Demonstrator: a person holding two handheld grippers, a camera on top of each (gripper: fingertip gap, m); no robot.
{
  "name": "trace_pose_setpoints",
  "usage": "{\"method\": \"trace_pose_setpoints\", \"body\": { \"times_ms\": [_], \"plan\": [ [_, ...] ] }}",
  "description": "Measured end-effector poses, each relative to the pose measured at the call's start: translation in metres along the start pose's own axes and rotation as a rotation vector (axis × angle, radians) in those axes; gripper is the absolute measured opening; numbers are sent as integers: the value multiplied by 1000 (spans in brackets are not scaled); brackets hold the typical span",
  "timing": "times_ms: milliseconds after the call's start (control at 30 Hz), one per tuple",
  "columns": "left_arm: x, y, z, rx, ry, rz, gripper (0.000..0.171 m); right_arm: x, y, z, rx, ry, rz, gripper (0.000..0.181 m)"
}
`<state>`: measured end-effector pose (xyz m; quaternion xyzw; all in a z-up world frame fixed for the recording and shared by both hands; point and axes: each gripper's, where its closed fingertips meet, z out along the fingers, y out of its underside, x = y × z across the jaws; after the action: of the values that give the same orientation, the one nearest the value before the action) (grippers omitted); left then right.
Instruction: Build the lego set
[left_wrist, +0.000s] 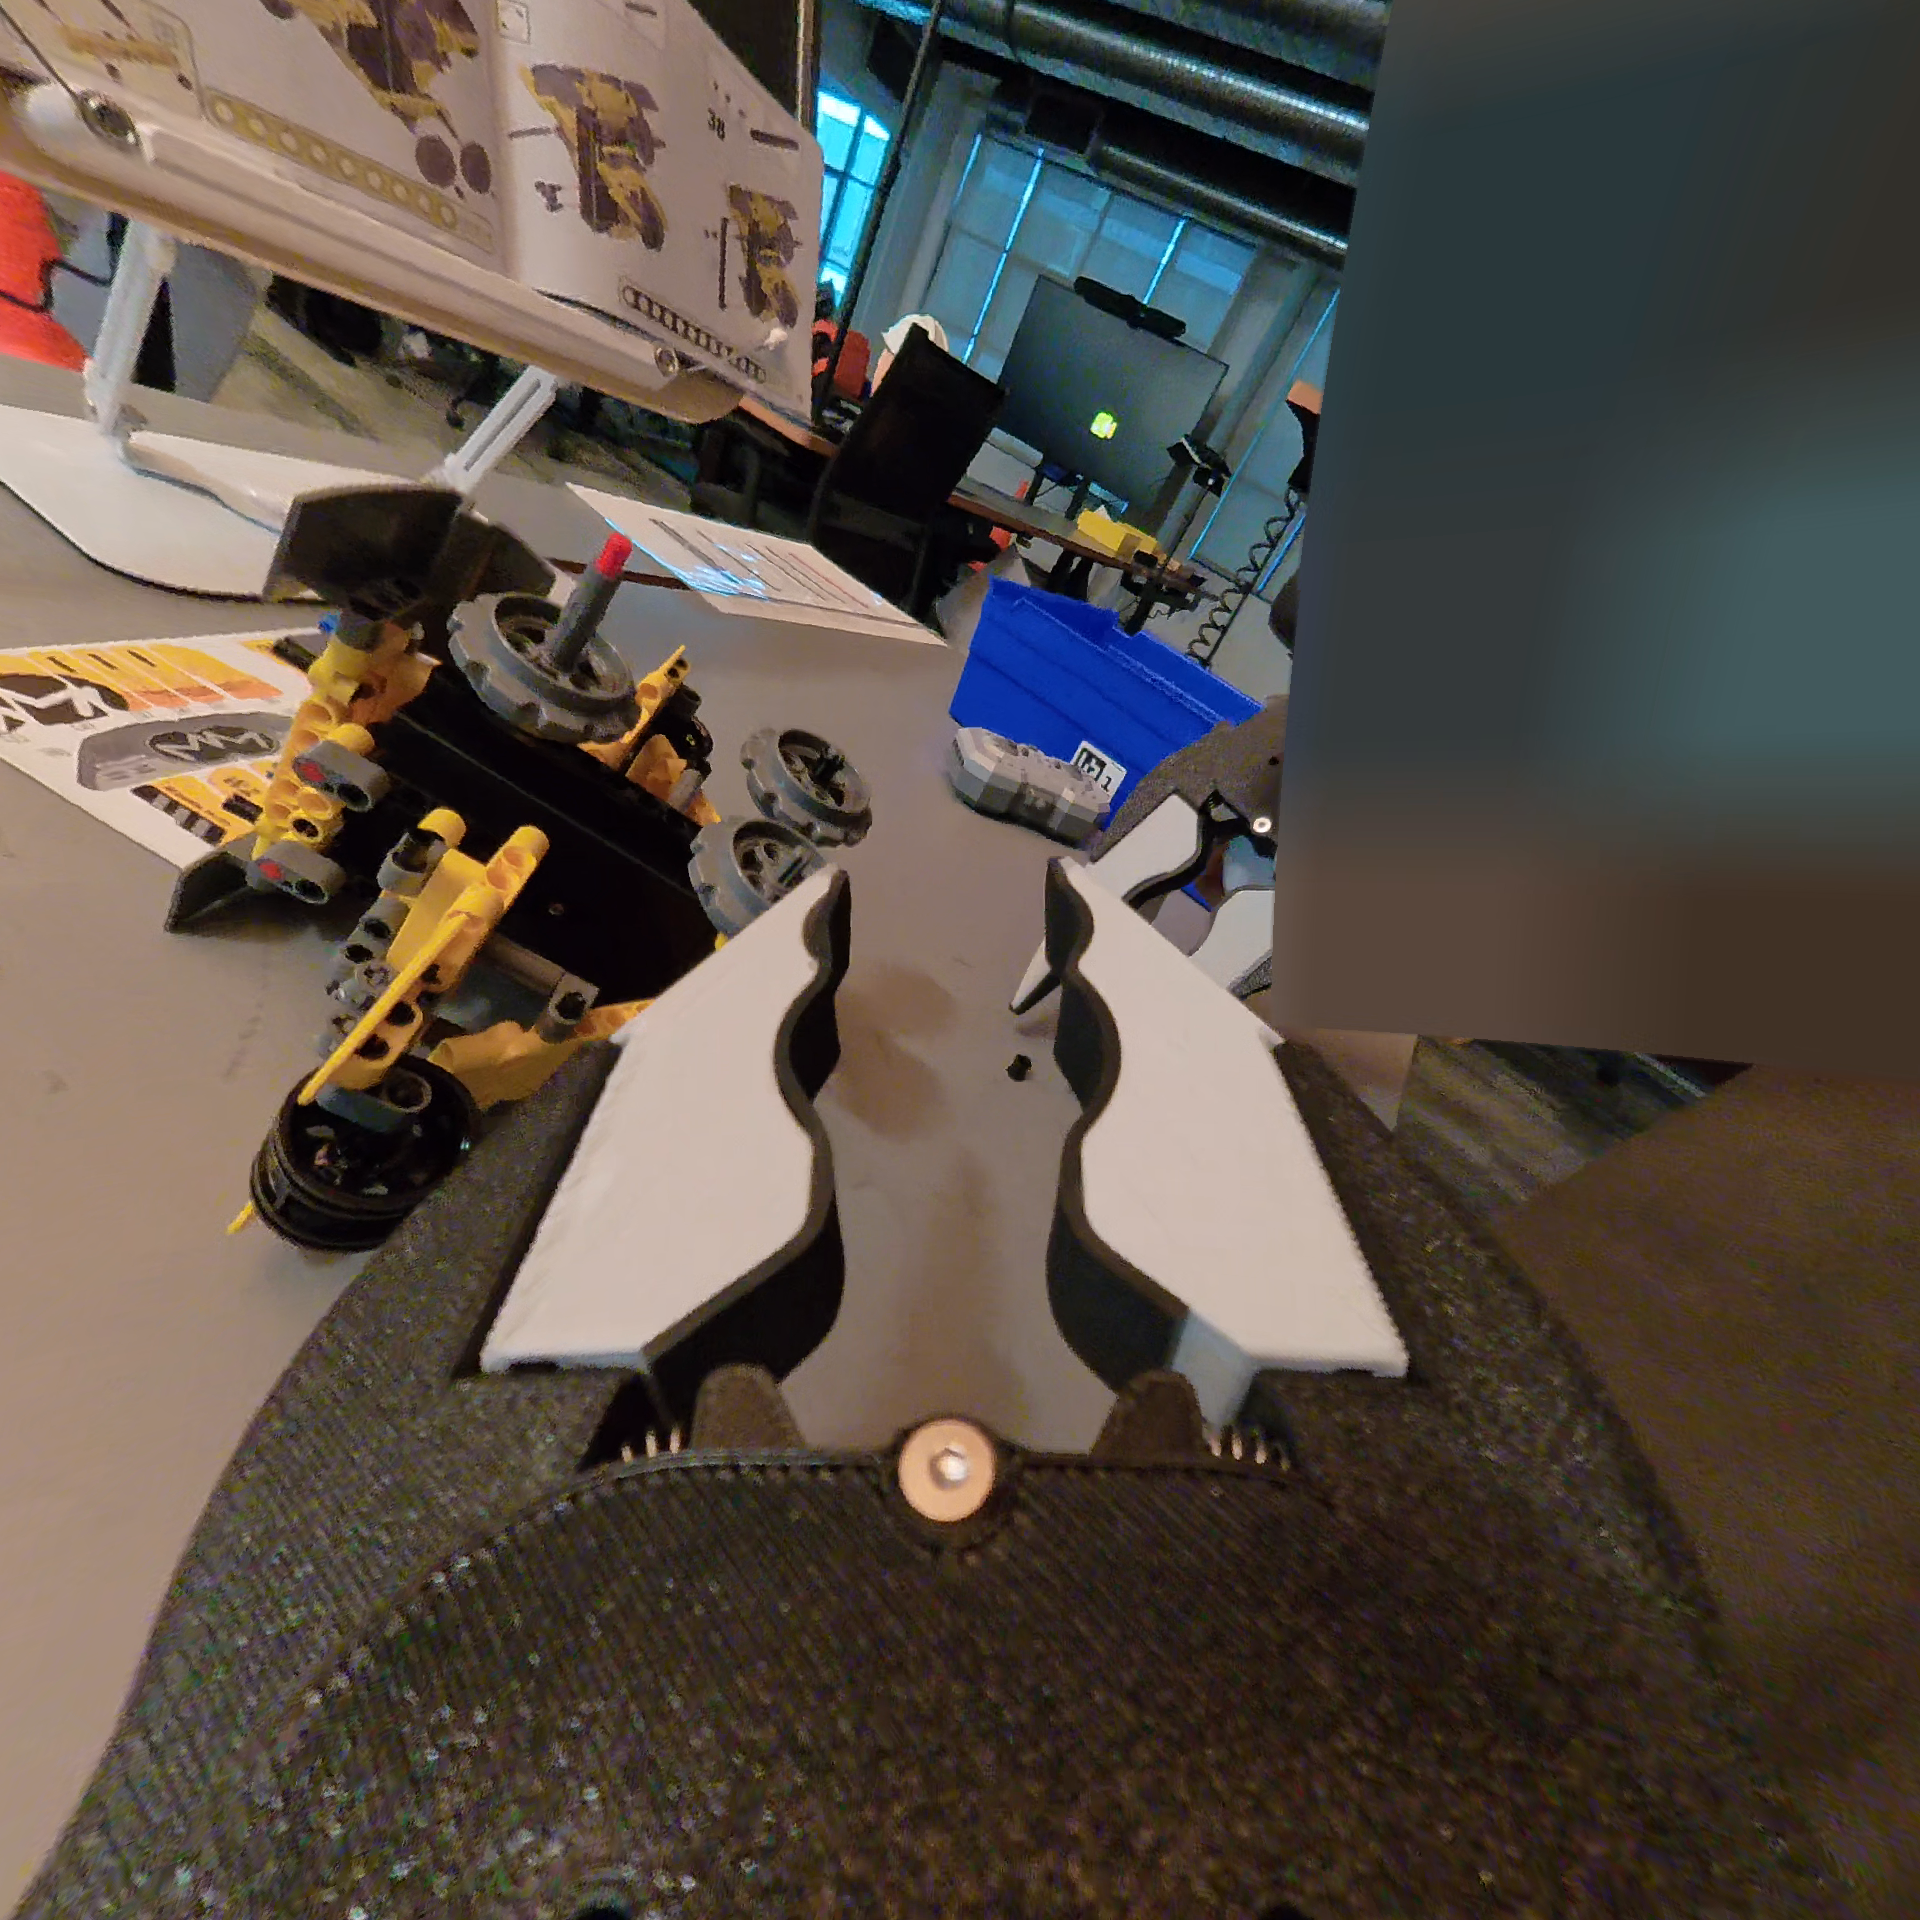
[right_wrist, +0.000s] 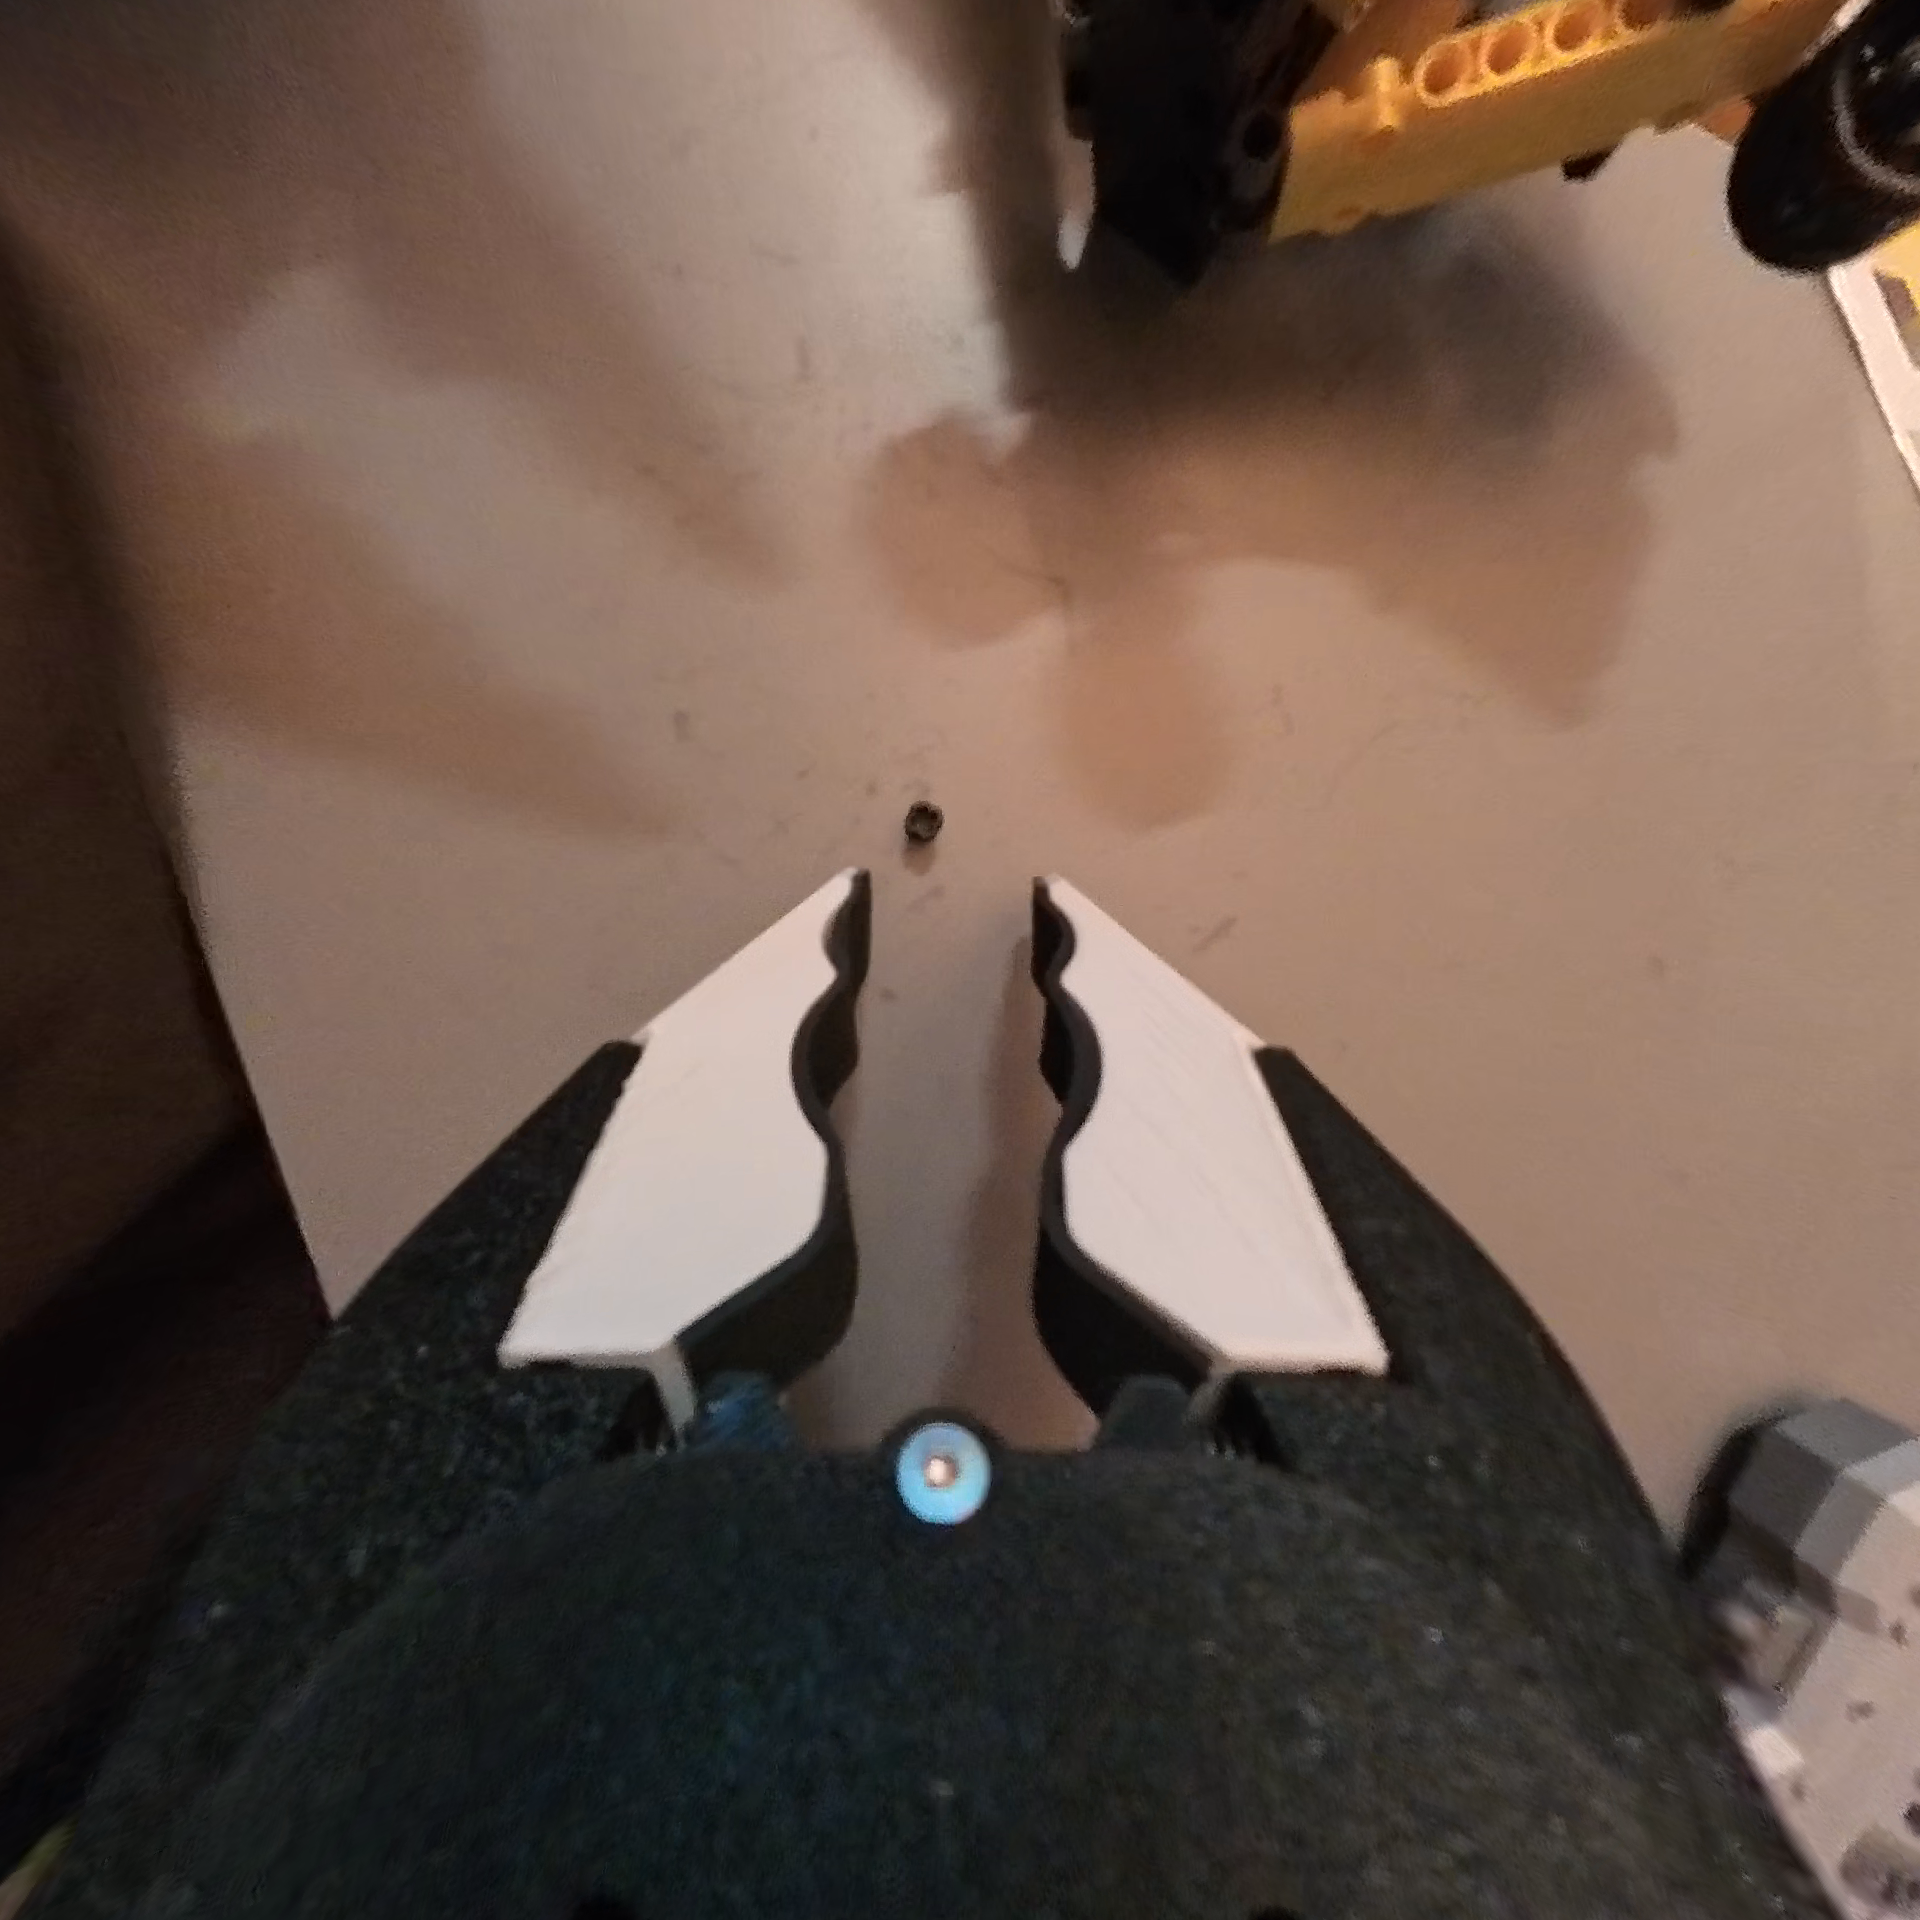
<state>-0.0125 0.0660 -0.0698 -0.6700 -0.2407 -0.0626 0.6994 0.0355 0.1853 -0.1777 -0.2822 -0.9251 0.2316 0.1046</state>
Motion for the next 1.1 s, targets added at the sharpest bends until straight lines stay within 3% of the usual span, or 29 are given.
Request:
{"method": "trace_pose_setpoints", "body": {
  "times_ms": [133,300,733,1100],
  "plan": [
    [5,1,0,-7,-10,26,37,1,-5,4,16,-63,-72,24],
    [7,6,-4,-4,-29,19,38,-7,-2,10,10,-155,-36,24],
    [11,1,-1,-24,-55,138,42,-27,-3,8,11,-186,-27,25],
    [9,7,-1,-31,-46,118,43,-9,-7,5,-46,-63,-64,21]
  ]
}}
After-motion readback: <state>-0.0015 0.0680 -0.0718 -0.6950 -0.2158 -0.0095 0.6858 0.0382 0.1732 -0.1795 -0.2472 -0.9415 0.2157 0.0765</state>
